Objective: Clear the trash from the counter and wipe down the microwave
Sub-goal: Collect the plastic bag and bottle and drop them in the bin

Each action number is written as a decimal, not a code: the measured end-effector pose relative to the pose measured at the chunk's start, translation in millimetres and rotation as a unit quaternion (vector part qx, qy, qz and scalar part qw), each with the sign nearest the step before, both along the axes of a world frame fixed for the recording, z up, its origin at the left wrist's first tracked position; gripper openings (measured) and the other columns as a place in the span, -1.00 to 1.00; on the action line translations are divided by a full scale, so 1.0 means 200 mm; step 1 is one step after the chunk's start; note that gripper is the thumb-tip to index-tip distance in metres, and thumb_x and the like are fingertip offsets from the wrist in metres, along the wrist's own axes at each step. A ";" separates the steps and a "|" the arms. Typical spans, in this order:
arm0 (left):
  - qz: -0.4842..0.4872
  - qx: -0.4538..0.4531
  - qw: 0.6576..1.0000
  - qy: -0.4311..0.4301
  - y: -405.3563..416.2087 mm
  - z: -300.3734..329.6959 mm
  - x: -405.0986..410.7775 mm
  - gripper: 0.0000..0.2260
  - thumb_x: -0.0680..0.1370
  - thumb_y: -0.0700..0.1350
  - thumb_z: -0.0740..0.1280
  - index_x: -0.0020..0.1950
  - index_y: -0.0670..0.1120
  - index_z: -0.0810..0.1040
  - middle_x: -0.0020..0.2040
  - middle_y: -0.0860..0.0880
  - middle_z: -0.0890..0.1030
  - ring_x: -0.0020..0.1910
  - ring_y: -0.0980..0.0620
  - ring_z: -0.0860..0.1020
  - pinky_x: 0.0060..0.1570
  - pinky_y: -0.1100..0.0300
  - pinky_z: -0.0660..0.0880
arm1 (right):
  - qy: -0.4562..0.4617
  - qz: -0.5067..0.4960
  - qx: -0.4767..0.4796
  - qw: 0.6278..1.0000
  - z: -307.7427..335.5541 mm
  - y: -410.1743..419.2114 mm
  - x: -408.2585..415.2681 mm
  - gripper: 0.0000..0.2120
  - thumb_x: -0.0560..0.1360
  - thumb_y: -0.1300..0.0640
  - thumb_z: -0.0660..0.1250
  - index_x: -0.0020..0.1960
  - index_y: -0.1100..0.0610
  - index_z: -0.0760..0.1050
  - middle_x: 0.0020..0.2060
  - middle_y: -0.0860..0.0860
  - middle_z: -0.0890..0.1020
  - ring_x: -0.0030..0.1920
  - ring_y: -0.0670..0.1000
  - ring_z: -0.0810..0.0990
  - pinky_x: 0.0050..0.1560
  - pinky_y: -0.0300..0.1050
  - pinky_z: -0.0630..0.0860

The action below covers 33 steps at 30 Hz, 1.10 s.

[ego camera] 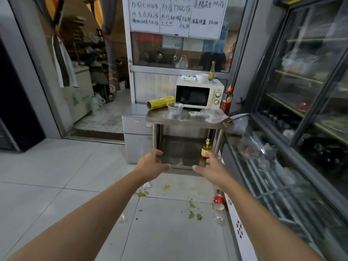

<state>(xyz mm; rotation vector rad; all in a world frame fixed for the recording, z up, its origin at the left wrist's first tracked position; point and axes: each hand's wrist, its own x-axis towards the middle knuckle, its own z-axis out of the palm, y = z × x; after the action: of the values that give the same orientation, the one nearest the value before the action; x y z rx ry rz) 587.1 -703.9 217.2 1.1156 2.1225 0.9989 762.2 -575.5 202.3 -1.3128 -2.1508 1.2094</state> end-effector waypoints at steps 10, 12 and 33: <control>0.000 0.002 1.000 -0.026 0.67 -0.02 -0.40 -0.48 0.49 -0.02 0.40 0.39 -0.04 0.30 0.21 -0.06 0.49 0.11 -0.02 0.51 0.02 0.15 0.49 | -0.026 0.004 0.014 1.000 -0.02 0.67 -0.40 -0.27 0.45 -0.07 0.39 0.49 0.03 0.11 0.44 0.03 0.31 0.38 0.07 0.35 0.26 -0.05 0.35; -0.005 0.010 1.000 -0.028 0.81 -0.02 -0.51 -0.48 0.49 -0.02 0.40 0.39 -0.04 0.30 0.20 -0.06 0.50 0.08 -0.01 0.53 -0.02 0.16 0.50 | -0.032 -0.006 0.010 0.999 -0.01 0.79 -0.49 -0.26 0.43 -0.08 0.40 0.48 0.02 0.12 0.41 0.03 0.34 0.36 0.07 0.38 0.27 -0.07 0.35; -0.123 -0.009 0.992 0.022 2.37 -0.03 -1.24 -0.48 0.48 -0.02 0.42 0.38 -0.05 0.33 0.12 -0.03 0.56 0.07 0.04 0.53 -0.01 0.23 0.42 | -0.019 -0.128 -0.008 0.992 -0.07 2.11 -1.11 -0.34 0.42 0.02 0.44 0.42 0.00 0.20 0.36 0.02 0.40 0.35 0.06 0.39 0.34 0.07 0.37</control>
<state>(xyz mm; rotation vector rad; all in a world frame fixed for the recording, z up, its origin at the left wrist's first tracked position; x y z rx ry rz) 339.1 -228.9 212.0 1.3637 1.9640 0.8452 540.9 -153.4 187.6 -1.5733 -1.9275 1.1083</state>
